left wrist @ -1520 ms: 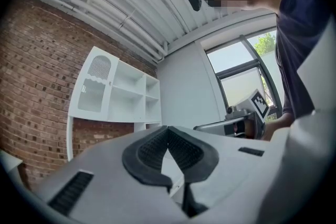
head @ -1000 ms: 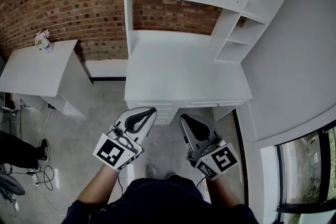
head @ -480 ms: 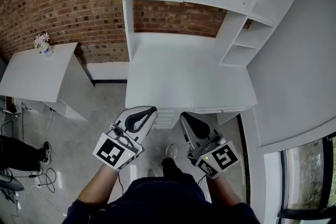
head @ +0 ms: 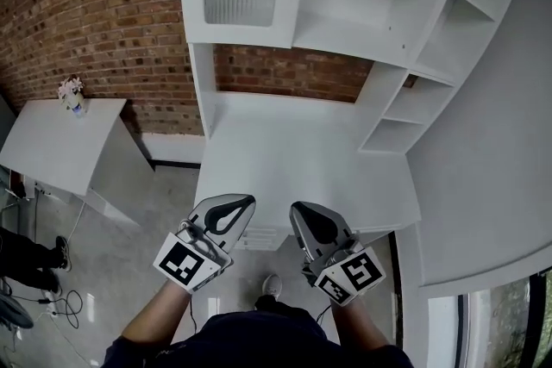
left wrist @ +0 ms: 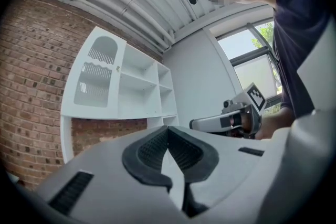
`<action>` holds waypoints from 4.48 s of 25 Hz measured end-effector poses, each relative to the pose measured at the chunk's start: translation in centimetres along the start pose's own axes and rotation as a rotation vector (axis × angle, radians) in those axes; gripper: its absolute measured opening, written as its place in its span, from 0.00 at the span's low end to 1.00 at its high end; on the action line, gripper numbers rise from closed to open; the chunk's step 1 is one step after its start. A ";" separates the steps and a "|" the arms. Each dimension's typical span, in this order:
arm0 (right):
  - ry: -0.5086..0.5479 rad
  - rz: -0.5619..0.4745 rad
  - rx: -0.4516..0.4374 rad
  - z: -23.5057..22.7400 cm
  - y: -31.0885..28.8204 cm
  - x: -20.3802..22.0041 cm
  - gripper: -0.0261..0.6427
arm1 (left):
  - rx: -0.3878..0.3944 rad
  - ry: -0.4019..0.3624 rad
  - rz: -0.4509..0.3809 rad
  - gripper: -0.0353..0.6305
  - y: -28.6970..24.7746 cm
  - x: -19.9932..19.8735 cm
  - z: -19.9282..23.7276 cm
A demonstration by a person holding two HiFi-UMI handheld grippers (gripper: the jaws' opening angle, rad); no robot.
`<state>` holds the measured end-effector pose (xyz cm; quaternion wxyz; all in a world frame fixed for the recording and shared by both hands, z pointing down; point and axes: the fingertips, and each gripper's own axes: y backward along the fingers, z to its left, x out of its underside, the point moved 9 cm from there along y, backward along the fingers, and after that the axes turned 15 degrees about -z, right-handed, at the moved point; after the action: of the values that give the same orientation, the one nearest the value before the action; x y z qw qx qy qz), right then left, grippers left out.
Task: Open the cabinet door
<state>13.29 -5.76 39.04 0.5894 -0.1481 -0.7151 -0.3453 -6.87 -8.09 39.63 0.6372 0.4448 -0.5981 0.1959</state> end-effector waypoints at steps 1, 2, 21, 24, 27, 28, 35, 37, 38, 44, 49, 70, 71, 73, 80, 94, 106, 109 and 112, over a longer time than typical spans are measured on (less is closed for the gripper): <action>0.000 -0.004 -0.006 -1.0 -0.3 -0.2 0.07 | -0.004 -0.007 0.002 0.06 -0.9 0.1 0.3; 0.000 -0.010 -0.014 -2.1 -0.5 -0.4 0.07 | -0.010 -0.015 0.001 0.06 -1.9 0.2 0.6; -0.012 -0.046 -0.092 -12.5 -6.2 -0.1 0.07 | -0.053 -0.165 -0.032 0.06 -11.9 1.1 6.9; 0.005 -0.047 -0.089 -12.4 -7.5 -0.3 0.07 | -0.038 -0.185 -0.054 0.06 -12.4 0.5 8.2; 0.027 -0.054 -0.076 -12.4 -8.8 -0.4 0.07 | -0.007 -0.234 -0.060 0.06 -13.1 -0.1 10.1; 0.033 -0.058 -0.069 -12.4 -9.3 -0.4 0.07 | 0.004 -0.257 -0.056 0.06 -13.4 -0.4 10.8; 0.058 -0.096 -0.005 -11.7 -12.7 -0.7 0.07 | 0.062 -0.382 -0.067 0.06 -15.8 -3.8 16.0; 0.079 -0.111 -0.002 -11.6 -13.9 -1.2 0.07 | 0.091 -0.415 -0.070 0.06 -16.6 -4.7 17.0; 0.092 -0.118 0.000 -11.6 -14.5 -1.5 0.07 | 0.103 -0.427 -0.074 0.07 -17.0 -5.1 17.5; 0.173 -0.156 0.014 -12.5 -17.4 -3.6 0.07 | 0.141 -0.495 -0.124 0.07 -19.8 -7.5 20.2; 0.230 -0.184 0.022 -13.9 -19.1 -5.6 0.07 | 0.156 -0.554 -0.149 0.07 -22.5 -9.2 22.2; 0.340 -0.296 -0.026 -17.7 -22.4 -11.3 0.07 | 0.064 -0.995 -0.137 0.27 -33.8 -17.6 27.0; 0.340 -0.296 -0.026 -17.8 -22.5 -11.3 0.07 | 0.059 -1.010 -0.129 0.27 -34.2 -17.9 27.3; 0.338 -0.298 -0.023 -18.1 -22.5 -11.3 0.07 | 0.049 -1.040 -0.116 0.27 -34.9 -18.4 27.8; 0.345 -0.302 -0.012 -18.9 -22.6 -11.4 0.07 | 0.045 -1.086 -0.064 0.27 -37.0 -19.4 28.6; 0.335 -0.306 0.002 -20.0 -22.9 -11.6 0.07 | 0.022 -1.117 -0.023 0.19 -38.2 -19.0 28.7; 0.330 -0.304 -0.005 -19.0 -22.9 -11.7 0.07 | 0.034 -1.090 -0.061 0.18 -36.6 -19.6 27.8; 0.333 -0.304 -0.004 -18.5 -22.5 -11.8 0.07 | 0.040 -1.082 -0.078 0.17 -35.7 -19.9 27.1; 0.334 -0.303 -0.006 -17.8 -22.2 -11.9 0.07 | 0.049 -1.069 -0.100 0.17 -34.7 -20.3 26.4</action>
<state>15.84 -31.28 21.90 0.6408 0.0186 -0.6206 -0.4516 0.48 -41.79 6.13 0.2418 0.5253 -0.8125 -0.0744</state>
